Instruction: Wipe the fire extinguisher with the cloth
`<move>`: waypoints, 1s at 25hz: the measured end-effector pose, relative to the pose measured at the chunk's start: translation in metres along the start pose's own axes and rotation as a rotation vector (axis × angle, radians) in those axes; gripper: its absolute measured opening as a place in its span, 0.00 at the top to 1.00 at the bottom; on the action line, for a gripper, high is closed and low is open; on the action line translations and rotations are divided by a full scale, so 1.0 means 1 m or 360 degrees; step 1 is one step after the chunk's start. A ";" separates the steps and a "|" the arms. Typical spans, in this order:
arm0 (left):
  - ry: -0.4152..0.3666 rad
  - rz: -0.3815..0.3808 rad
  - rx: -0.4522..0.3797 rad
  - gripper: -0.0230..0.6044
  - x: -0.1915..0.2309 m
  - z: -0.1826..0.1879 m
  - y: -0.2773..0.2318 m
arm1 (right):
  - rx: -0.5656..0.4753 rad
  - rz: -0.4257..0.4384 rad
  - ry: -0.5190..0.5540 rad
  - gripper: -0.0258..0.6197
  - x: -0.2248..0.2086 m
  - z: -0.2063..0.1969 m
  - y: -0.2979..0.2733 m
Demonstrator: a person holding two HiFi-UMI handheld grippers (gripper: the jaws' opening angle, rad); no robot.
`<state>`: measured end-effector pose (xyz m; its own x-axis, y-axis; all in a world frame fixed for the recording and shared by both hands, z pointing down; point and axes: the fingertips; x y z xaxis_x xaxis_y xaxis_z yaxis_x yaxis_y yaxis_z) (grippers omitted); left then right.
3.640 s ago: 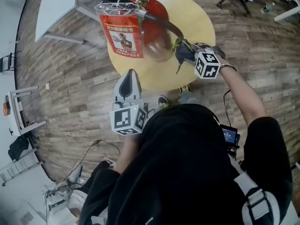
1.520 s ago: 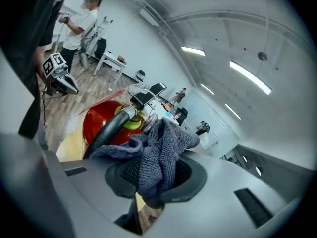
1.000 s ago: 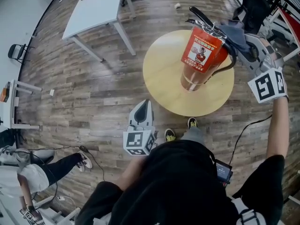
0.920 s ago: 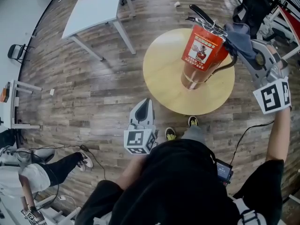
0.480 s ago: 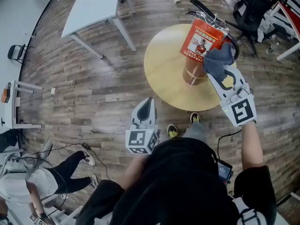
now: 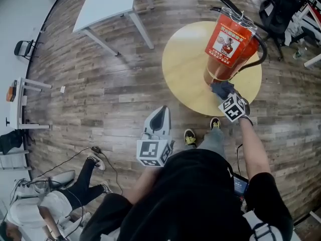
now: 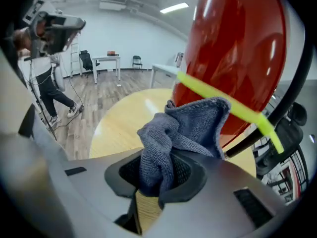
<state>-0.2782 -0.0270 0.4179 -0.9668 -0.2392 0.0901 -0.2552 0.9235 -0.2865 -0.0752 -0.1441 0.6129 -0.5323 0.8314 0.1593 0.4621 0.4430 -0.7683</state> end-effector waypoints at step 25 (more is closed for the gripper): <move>-0.0062 -0.0015 0.0087 0.94 -0.004 -0.019 0.016 | 0.0020 0.0031 -0.0433 0.83 0.002 -0.024 -0.037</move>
<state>-0.2780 -0.0059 0.4310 -0.9639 -0.2604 0.0559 -0.2637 0.9036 -0.3374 -0.0764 -0.1505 0.6565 -0.6950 0.7185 -0.0268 0.4664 0.4222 -0.7773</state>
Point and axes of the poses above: the fingertips, and each gripper's own axes: y backward along the fingers, x to its left, z out of its top, and after that the axes turned 5 degrees about -y, right-handed
